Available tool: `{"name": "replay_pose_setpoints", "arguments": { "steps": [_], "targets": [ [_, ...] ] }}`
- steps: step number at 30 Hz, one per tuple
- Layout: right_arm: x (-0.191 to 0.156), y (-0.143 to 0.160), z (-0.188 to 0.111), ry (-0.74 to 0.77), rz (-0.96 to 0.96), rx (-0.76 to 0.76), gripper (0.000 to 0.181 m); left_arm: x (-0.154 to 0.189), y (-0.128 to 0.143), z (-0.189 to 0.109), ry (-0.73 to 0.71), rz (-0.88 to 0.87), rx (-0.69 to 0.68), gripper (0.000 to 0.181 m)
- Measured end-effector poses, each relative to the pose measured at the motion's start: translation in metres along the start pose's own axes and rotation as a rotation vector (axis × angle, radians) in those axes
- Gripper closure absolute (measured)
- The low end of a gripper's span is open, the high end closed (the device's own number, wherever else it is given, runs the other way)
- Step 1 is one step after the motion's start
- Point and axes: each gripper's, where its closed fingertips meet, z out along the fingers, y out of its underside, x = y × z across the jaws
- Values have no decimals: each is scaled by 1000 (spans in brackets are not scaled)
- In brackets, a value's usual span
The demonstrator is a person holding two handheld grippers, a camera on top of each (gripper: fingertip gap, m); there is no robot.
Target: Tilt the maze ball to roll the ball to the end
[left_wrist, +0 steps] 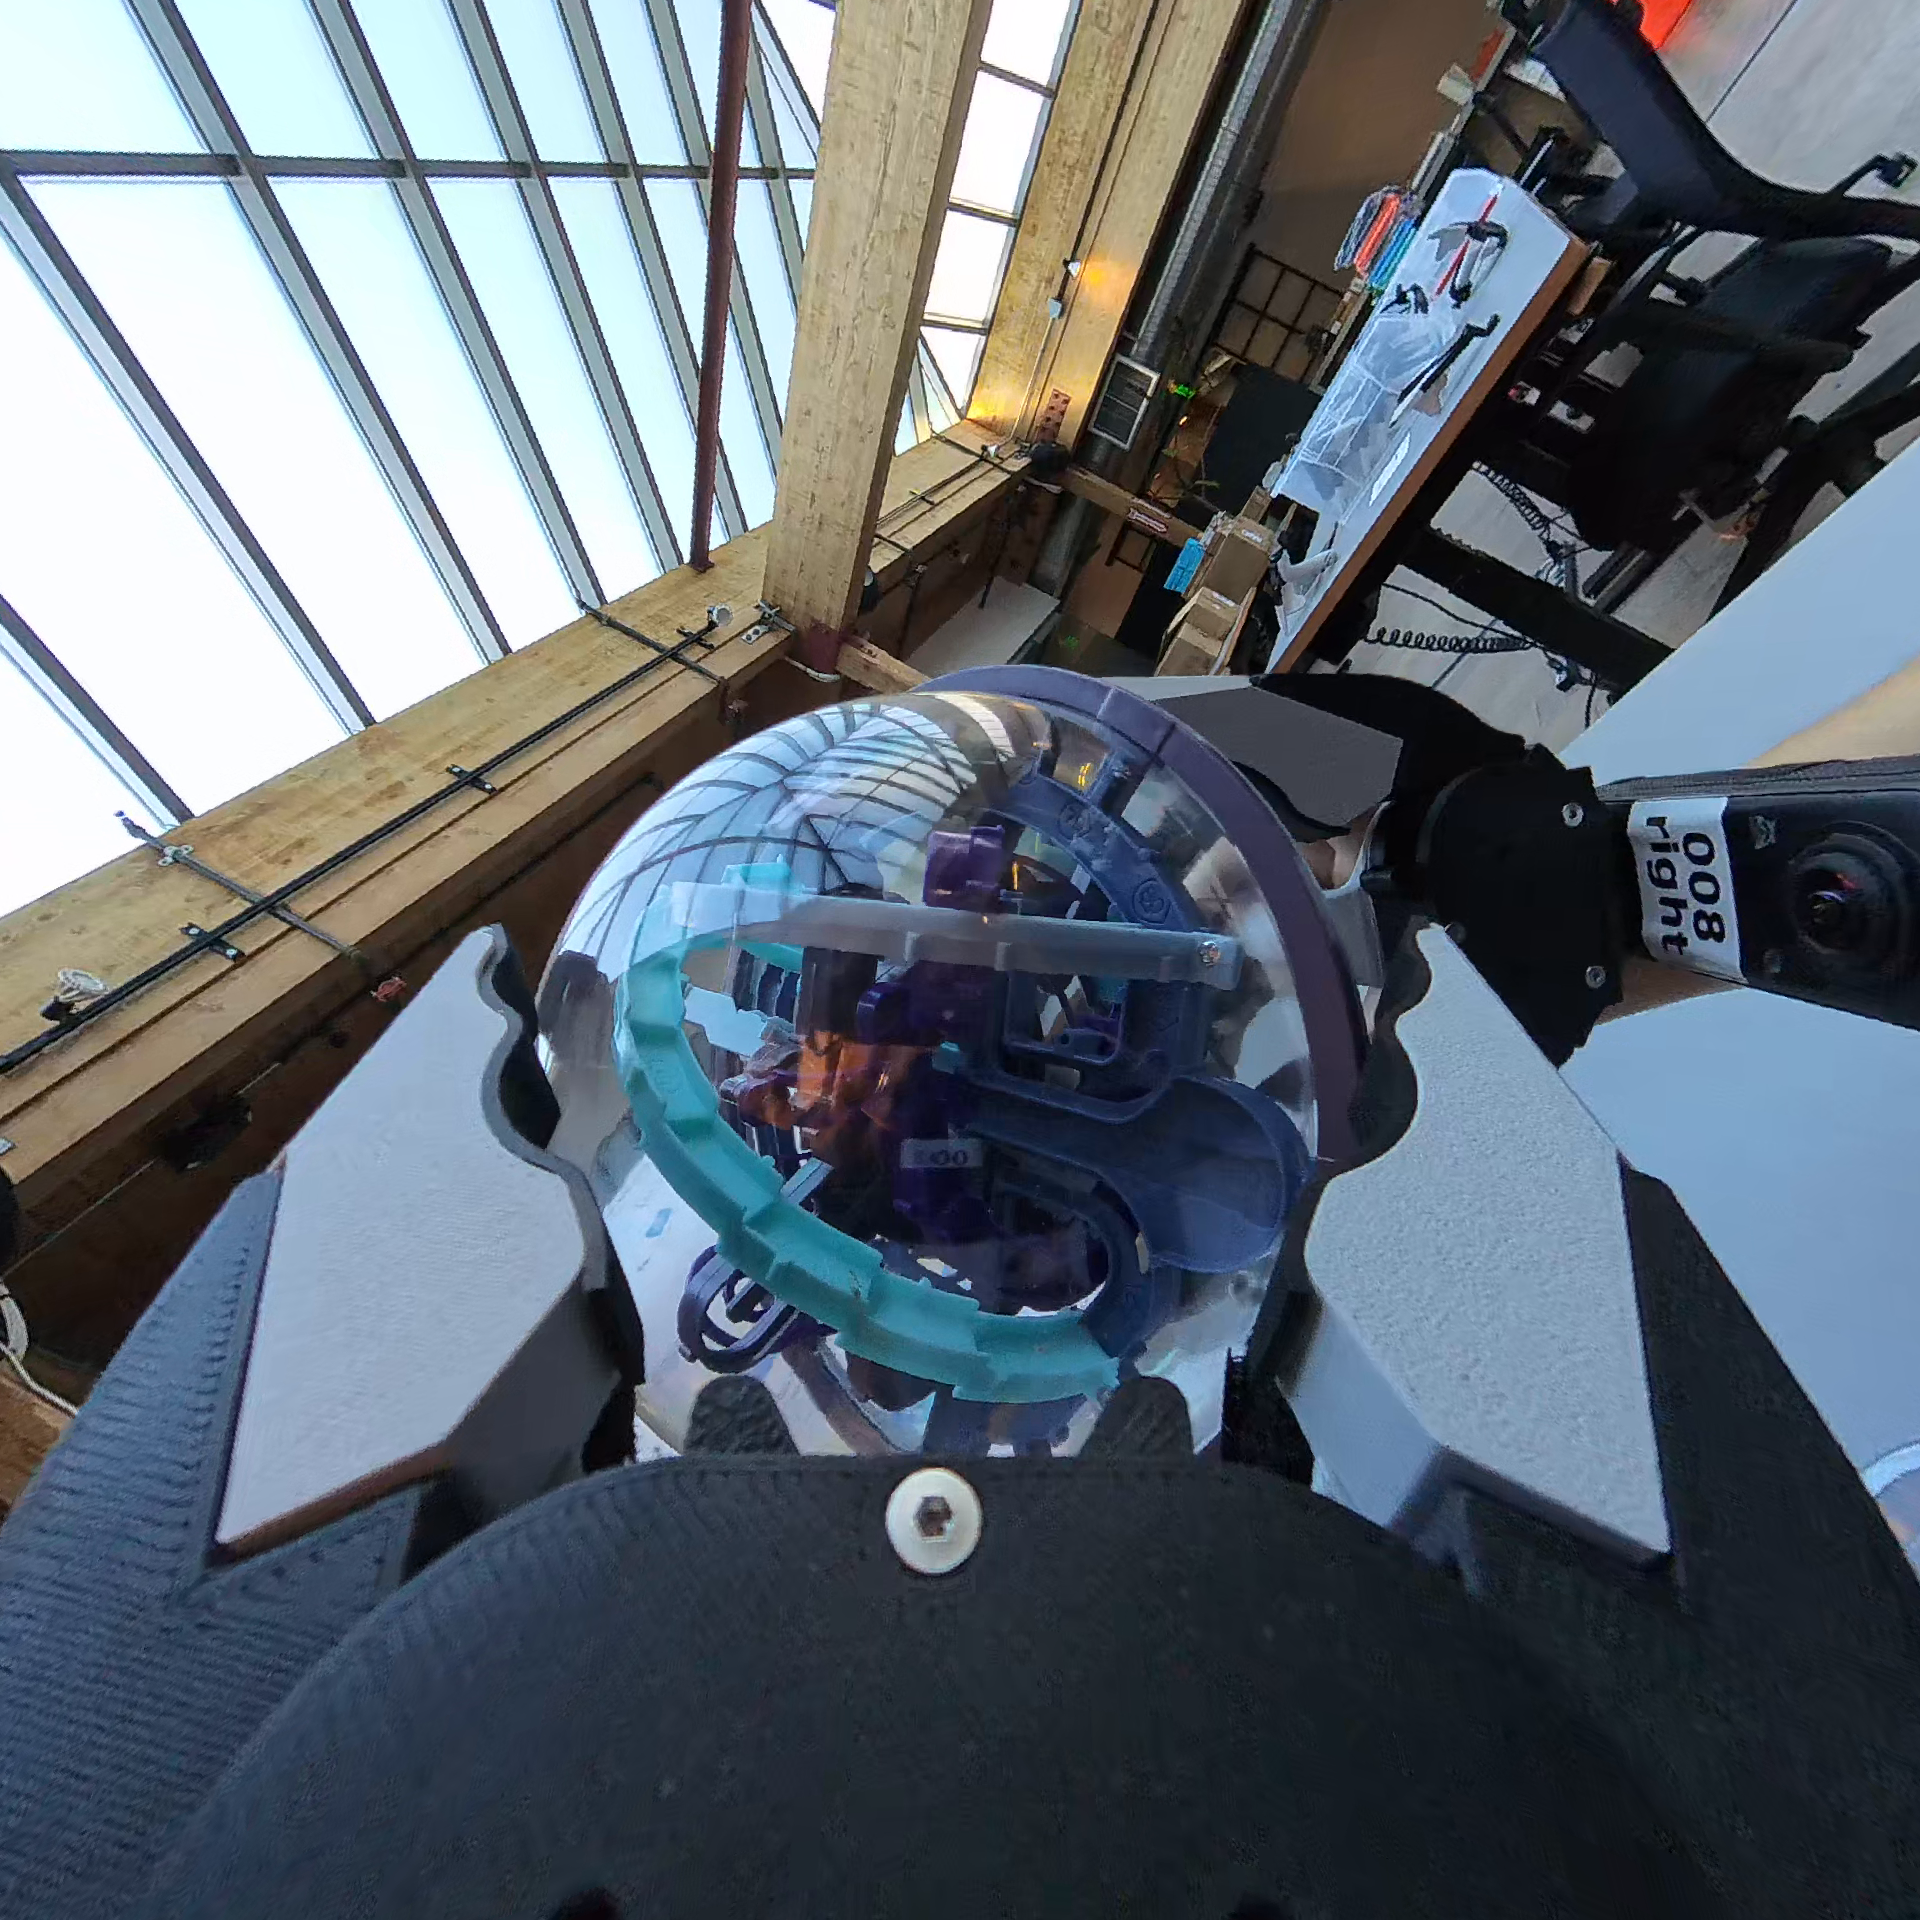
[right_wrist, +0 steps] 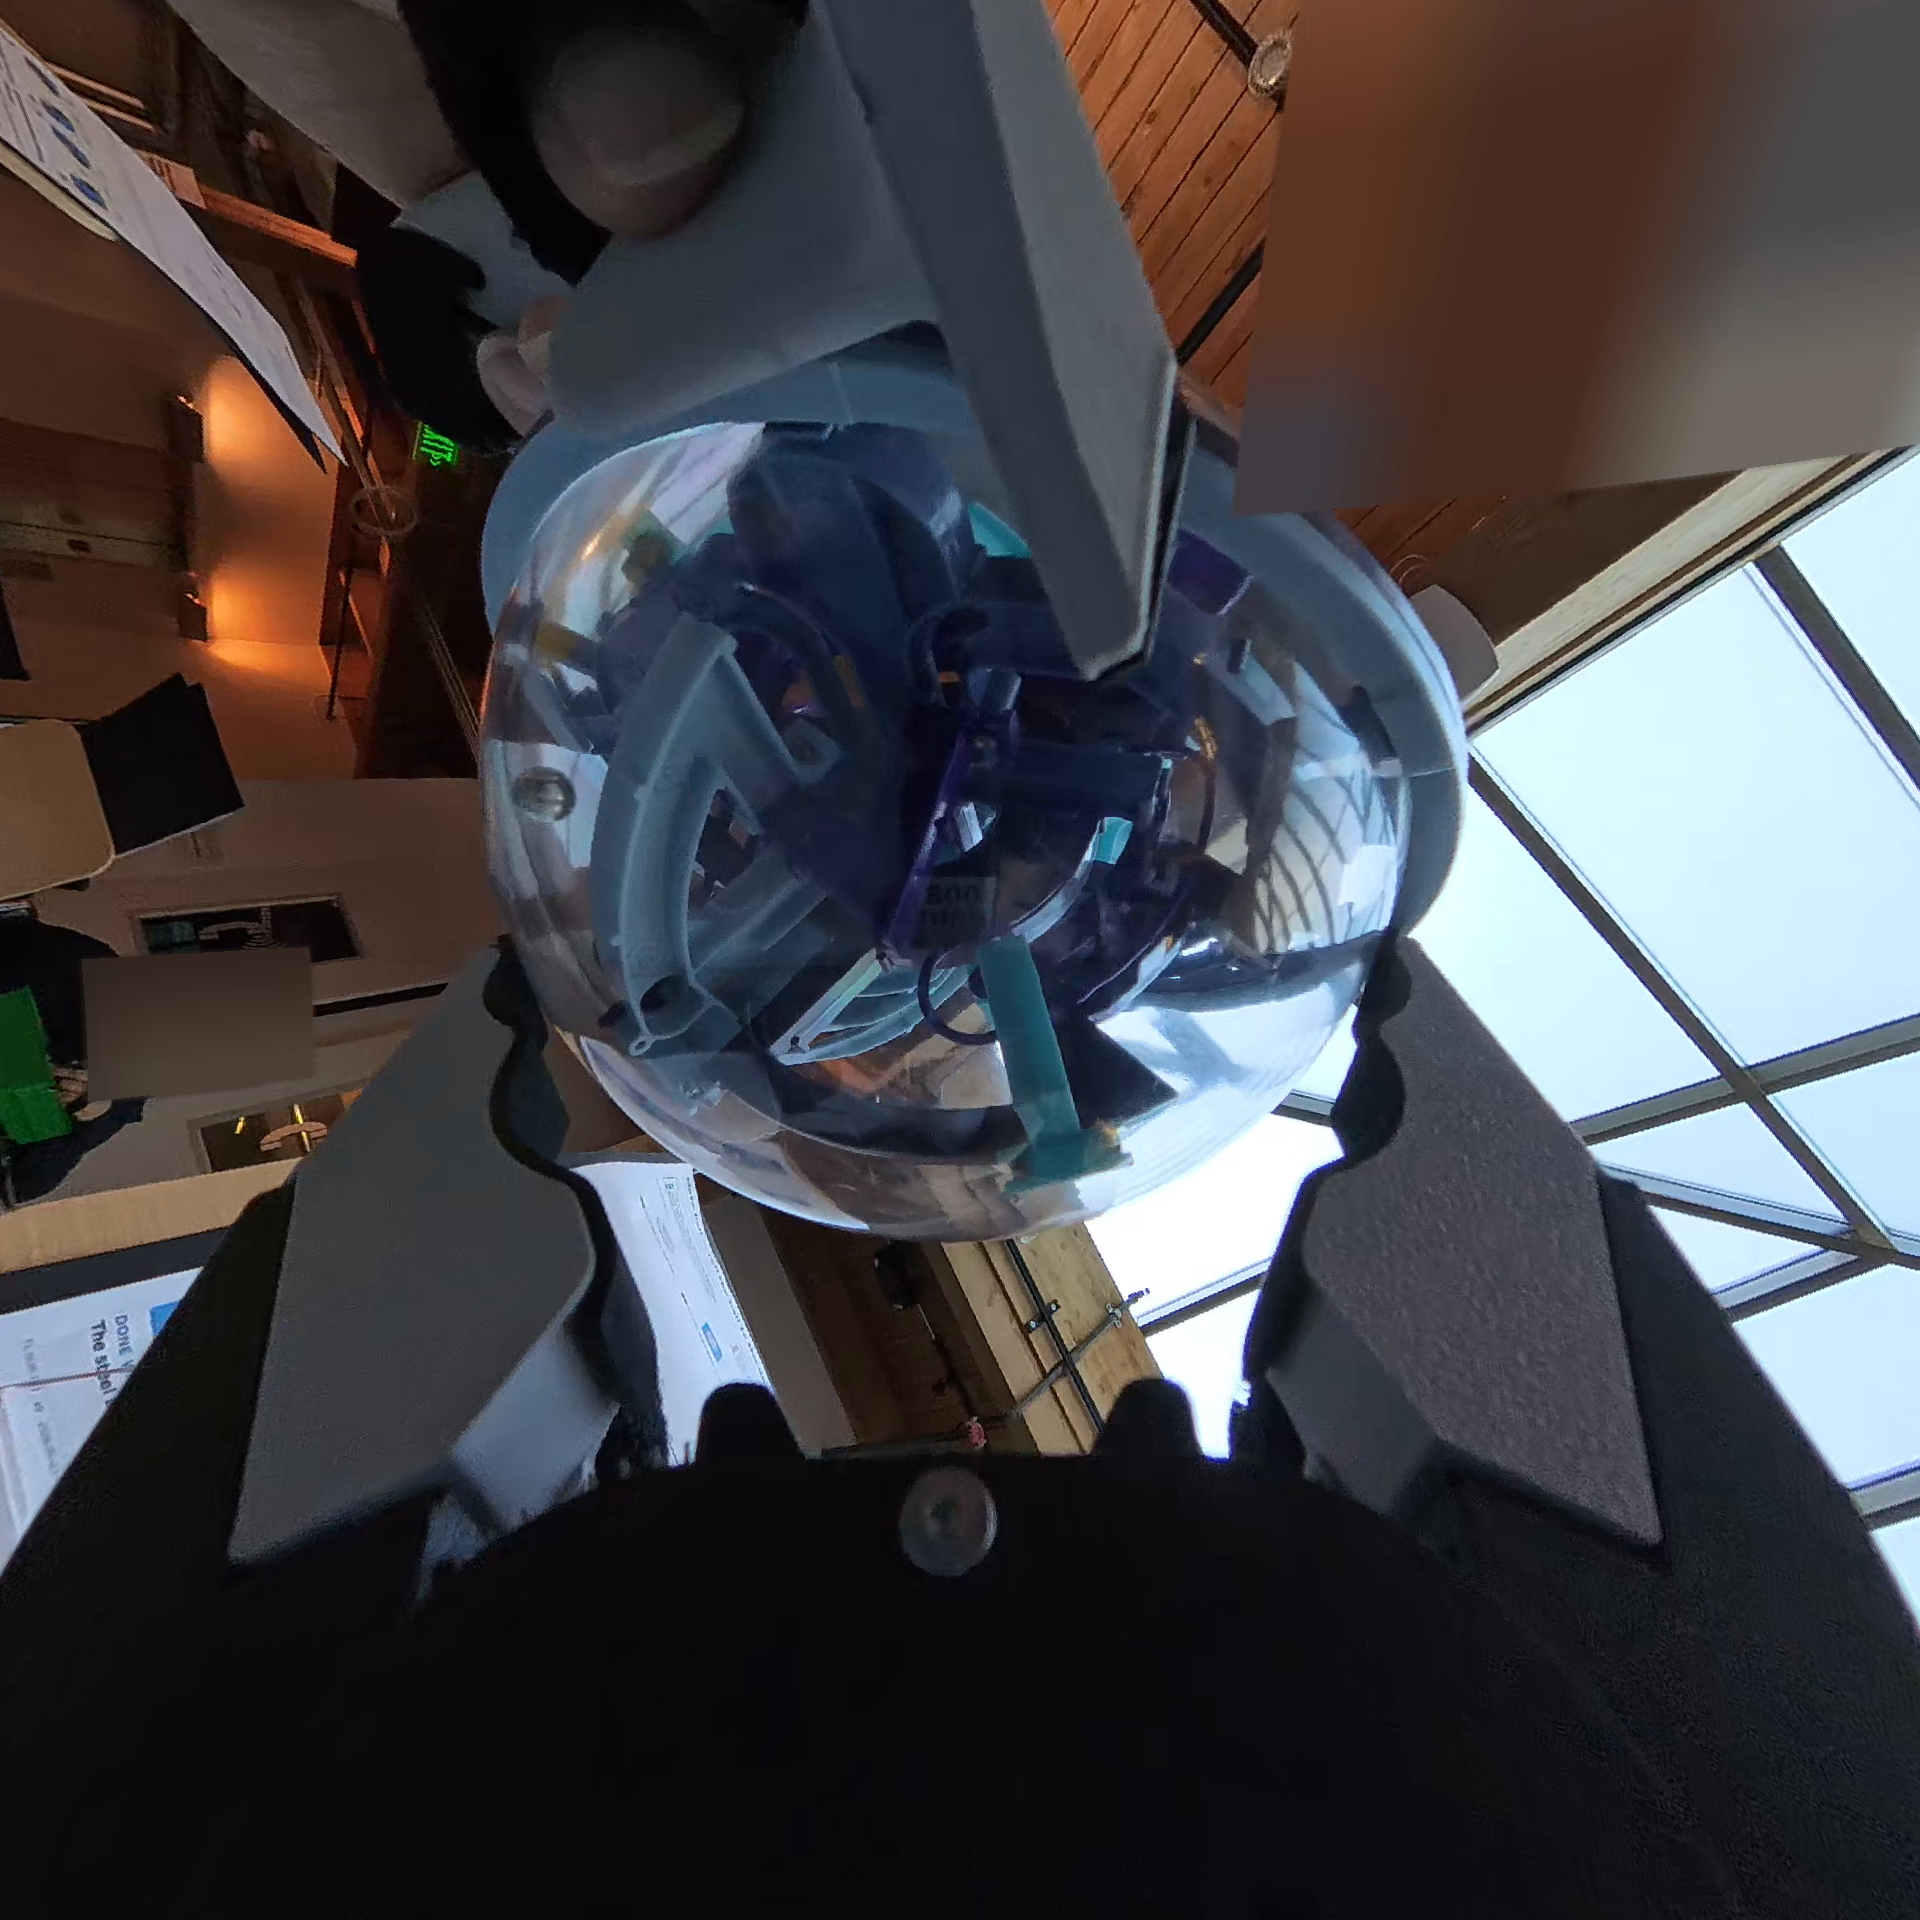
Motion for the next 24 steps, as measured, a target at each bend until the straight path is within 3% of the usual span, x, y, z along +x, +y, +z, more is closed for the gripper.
{"name": "replay_pose_setpoints", "arguments": {
  "steps": [1, 8, 16, 24],
  "targets": [
    [1, -1, 0, 9, 15, -1, 30, -1, -2, 0, -2, 1, 2, 27],
    [21, 4, 3, 111, 128, -48, 29, -12, -19, 13, 54, -8, -4, 36],
    [78, 16, -3, 256, 111, -72, 31, -21, -62, 48, 166, 20, 45, 37],
    [110, 11, -15, 315, 70, 3, 31, -13, -93, 61, 147, 100, 58, 38]
  ]
}}
